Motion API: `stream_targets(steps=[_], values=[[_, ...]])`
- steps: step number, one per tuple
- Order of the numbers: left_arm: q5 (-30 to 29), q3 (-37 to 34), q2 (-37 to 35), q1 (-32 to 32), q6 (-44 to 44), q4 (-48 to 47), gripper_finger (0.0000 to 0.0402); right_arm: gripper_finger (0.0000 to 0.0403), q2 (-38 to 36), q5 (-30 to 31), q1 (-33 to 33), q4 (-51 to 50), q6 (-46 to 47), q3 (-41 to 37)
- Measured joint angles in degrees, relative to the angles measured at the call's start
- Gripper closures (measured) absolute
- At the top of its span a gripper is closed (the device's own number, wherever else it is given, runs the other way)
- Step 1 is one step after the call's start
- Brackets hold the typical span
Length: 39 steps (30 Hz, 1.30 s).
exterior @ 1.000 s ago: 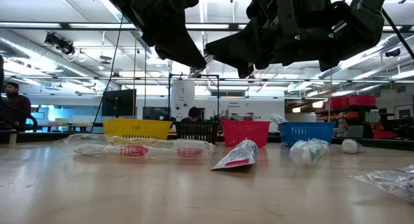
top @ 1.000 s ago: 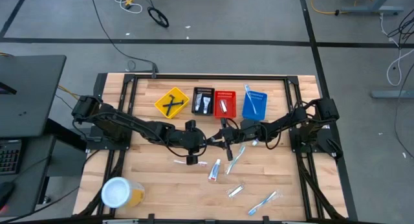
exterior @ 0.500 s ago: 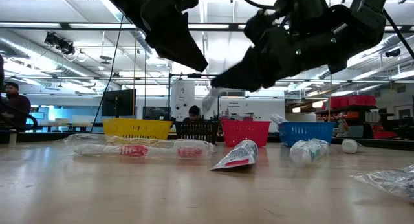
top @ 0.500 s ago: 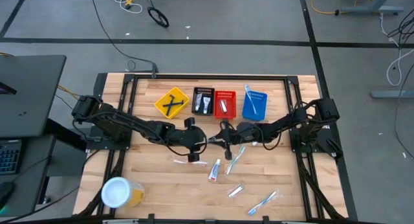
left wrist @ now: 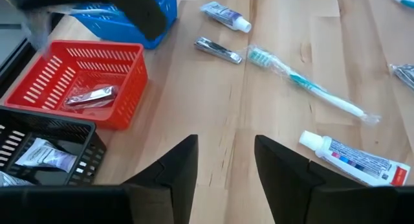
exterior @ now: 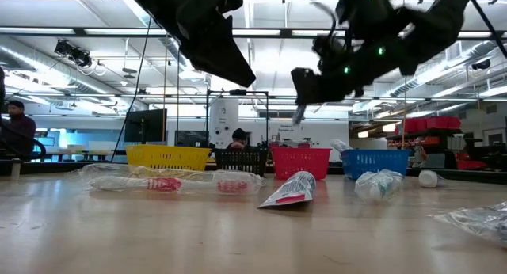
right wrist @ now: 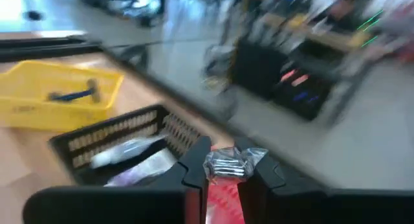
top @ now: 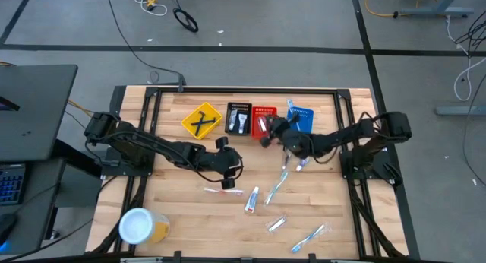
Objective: Pick & Place Travel size toiletries
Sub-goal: Put the silver nail cutter into the red basket, then put the green toothbrush into the blue basket
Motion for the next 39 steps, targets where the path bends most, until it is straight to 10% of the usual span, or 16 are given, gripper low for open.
stream_targets(steps=[12, 17, 31, 39], values=[[0.02, 0.00, 0.00, 0.00, 0.21, -0.06, 0.0240, 0.0307, 4.64, -22.31, -13.35, 1.66, 3.44, -0.43], [0.34, 0.00, 0.00, 0.00, -0.31, -0.07, 0.0240, 0.0273, 4.64, -22.18, -14.32, 1.65, 3.12, -0.43], [0.45, 0.00, 0.00, -0.02, -0.29, -0.08, 0.0242, 0.0265, 1.54, -28.98, -7.75, 4.66, -7.64, -0.42], [0.45, 0.00, 0.00, -0.02, -0.49, -0.07, 0.0246, 0.0265, -8.66, -40.71, 0.34, -20.05, -5.93, -0.38]])
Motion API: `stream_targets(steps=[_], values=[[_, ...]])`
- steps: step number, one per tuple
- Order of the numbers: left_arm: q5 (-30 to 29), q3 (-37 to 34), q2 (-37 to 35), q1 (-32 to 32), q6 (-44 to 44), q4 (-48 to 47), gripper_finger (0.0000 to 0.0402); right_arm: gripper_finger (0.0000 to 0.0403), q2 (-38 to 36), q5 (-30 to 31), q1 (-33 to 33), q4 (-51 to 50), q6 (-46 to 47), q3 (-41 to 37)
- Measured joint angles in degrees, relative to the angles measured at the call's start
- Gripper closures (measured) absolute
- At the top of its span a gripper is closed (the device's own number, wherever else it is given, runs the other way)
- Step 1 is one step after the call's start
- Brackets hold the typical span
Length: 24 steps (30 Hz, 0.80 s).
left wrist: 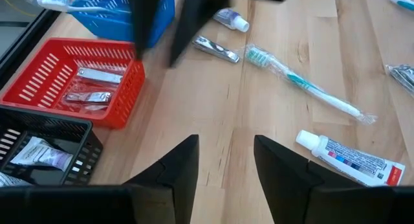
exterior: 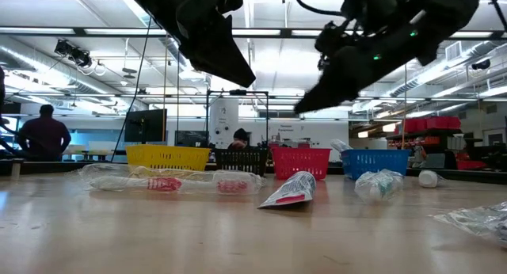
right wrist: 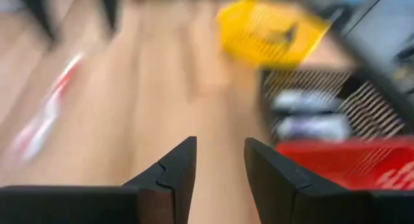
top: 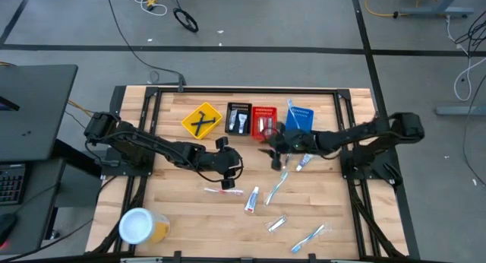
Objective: Pick & Place Travel size toiletries
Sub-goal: Put the green toothbrush into the blue basket
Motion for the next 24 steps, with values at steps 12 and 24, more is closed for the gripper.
stream_targets(steps=[12, 24], values=[[-0.10, 0.00, 0.00, 0.00, -0.02, 0.59, 0.0246, 0.0265, -0.63, -19.28, 12.01, -16.08, 2.98, -0.02], [-0.20, 0.00, 0.00, 0.00, -0.04, 1.34, 0.0246, 0.0265, 8.62, -18.63, 14.74, -12.17, 4.13, -0.02]])
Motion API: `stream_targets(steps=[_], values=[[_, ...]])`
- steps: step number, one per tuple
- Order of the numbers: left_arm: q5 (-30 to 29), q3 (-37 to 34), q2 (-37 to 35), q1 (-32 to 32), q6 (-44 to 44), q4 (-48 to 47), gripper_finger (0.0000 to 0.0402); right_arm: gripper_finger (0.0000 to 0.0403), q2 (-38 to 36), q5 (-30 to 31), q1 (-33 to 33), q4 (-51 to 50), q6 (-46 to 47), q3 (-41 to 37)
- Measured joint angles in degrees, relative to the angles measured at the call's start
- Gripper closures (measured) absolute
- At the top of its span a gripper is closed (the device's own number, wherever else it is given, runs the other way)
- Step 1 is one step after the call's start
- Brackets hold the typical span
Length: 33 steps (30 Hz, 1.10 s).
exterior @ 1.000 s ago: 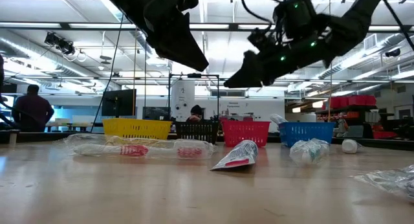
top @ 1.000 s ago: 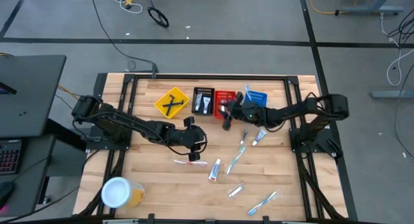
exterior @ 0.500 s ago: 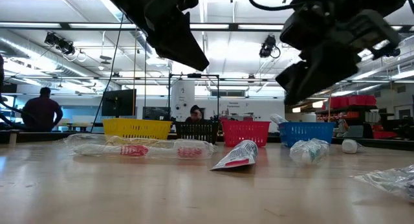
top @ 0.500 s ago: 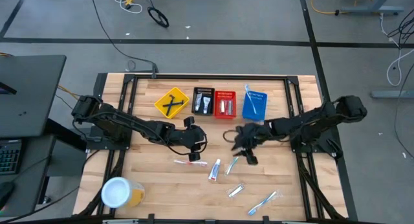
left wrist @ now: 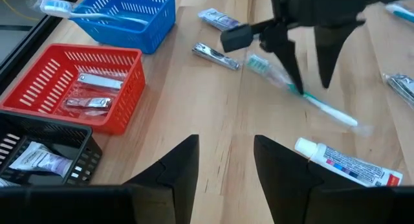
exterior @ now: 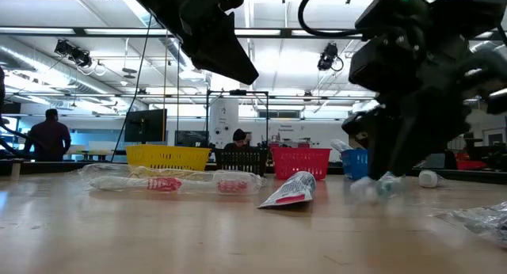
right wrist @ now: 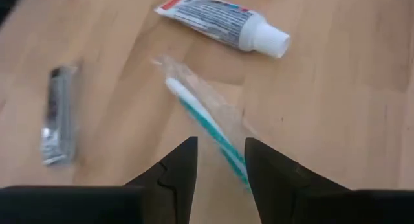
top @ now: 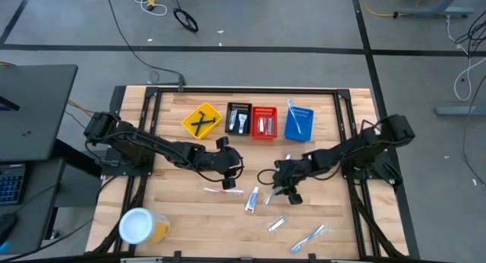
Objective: Pick & Place Travel size toiletries
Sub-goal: Put the green toothbrush into the blue basket
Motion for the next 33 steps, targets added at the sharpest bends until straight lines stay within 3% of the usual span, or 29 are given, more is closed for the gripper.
stream_targets(steps=[10, 19, 26, 29, 33], values=[[0.00, 0.00, 0.00, 0.00, 0.00, 0.02, 0.0246, 0.0266, 4.46, 9.72, 0.85, 1.62, -7.30, 0.24], [-0.02, 0.00, 0.00, 0.00, 0.00, 0.02, 0.0246, 0.0333, 4.75, 8.68, 0.61, 2.03, -4.34, 0.19], [-0.03, 0.00, 0.00, 0.00, 0.00, 0.06, 0.0246, 0.0343, -0.45, 9.86, 0.60, 4.04, -3.85, 0.62], [-0.04, 0.00, 0.00, 0.00, 0.02, 0.07, 0.0246, 0.0344, -5.53, 15.45, 0.03, 1.94, -6.26, 0.87], [-0.04, 0.00, 0.00, 0.00, 0.01, 0.21, 0.0246, 0.0344, -14.27, 28.46, -1.37, -3.25, -9.51, 0.84]])
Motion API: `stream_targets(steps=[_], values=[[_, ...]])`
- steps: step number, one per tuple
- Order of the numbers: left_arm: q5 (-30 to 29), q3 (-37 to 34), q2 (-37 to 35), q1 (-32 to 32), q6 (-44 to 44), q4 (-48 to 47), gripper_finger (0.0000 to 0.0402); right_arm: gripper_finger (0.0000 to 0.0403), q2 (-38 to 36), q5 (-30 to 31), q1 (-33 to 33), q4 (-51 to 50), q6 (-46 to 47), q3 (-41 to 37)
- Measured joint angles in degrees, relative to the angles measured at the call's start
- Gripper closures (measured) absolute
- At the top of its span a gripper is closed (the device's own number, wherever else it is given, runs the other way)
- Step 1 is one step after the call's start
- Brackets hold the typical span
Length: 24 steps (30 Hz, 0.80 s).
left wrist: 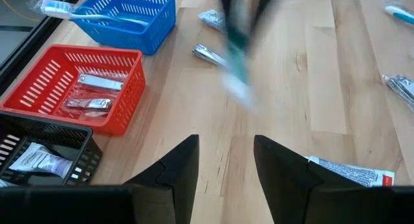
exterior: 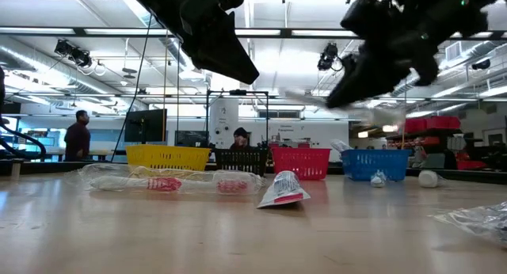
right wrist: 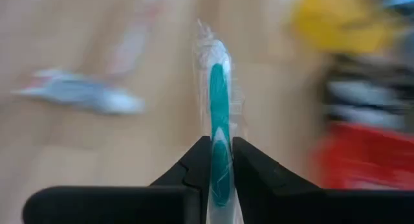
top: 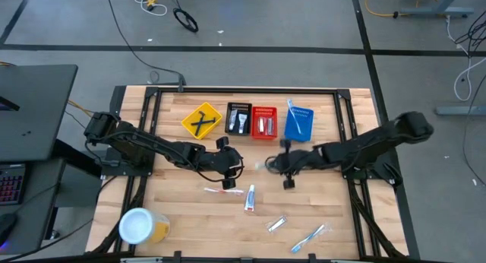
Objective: Pick & Place Travel size toiletries
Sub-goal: Put the green toothbrush into the blue basket
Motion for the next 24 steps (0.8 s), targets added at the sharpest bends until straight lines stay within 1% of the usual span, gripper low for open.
stream_targets(steps=[1, 3, 5, 6, 7, 8, 10, 13, 17, 20, 24], values=[[0.00, 0.00, 0.00, 0.00, -0.01, -0.02, 0.0246, 0.0344, -2.06, 4.88, -0.58, -1.83, -0.47, 0.01], [0.00, 0.00, 0.00, 0.00, -0.01, 0.00, 0.0246, 0.0345, -5.42, 18.21, -2.04, -5.49, 0.15, 0.00], [0.00, 0.00, 0.00, 0.00, -0.01, 0.03, 0.0246, 0.0345, -7.89, 31.83, -4.06, -6.61, 5.03, -0.20], [0.00, 0.00, 0.00, 0.00, 0.01, 0.11, 0.0246, 0.0345, -8.86, 36.97, -5.31, -6.60, 8.72, -0.51], [0.00, 0.00, 0.00, 0.01, 0.00, 0.12, 0.0246, 0.0345, -9.67, 40.43, -6.69, -6.72, 12.84, -0.98], [0.00, 0.00, 0.00, 0.00, 0.01, 0.16, 0.0246, 0.0345, -10.22, 41.74, -8.18, -6.78, 16.90, -1.42], [0.00, 0.00, 0.00, 0.00, 0.01, 0.17, 0.0246, 0.0345, -10.77, 39.96, -11.53, -6.73, 23.46, -2.35], [0.00, 0.00, 0.00, 0.02, 0.01, 0.17, 0.0246, 0.0345, -10.48, 35.34, -16.72, -6.34, 27.48, -4.20], [0.00, 0.00, 0.00, 0.01, 0.06, 0.22, 0.0246, 0.0345, -9.15, 34.64, -23.01, -2.60, 32.85, -8.02], [0.00, 0.00, 0.00, 0.00, 0.34, 0.36, 0.0246, 0.0345, -8.13, 32.51, -26.43, 2.22, 33.32, -11.03], [0.00, 0.00, 0.00, 0.00, 0.41, 0.63, 0.0244, 0.0345, -7.13, 28.52, -29.17, 9.50, 29.54, -13.62]])
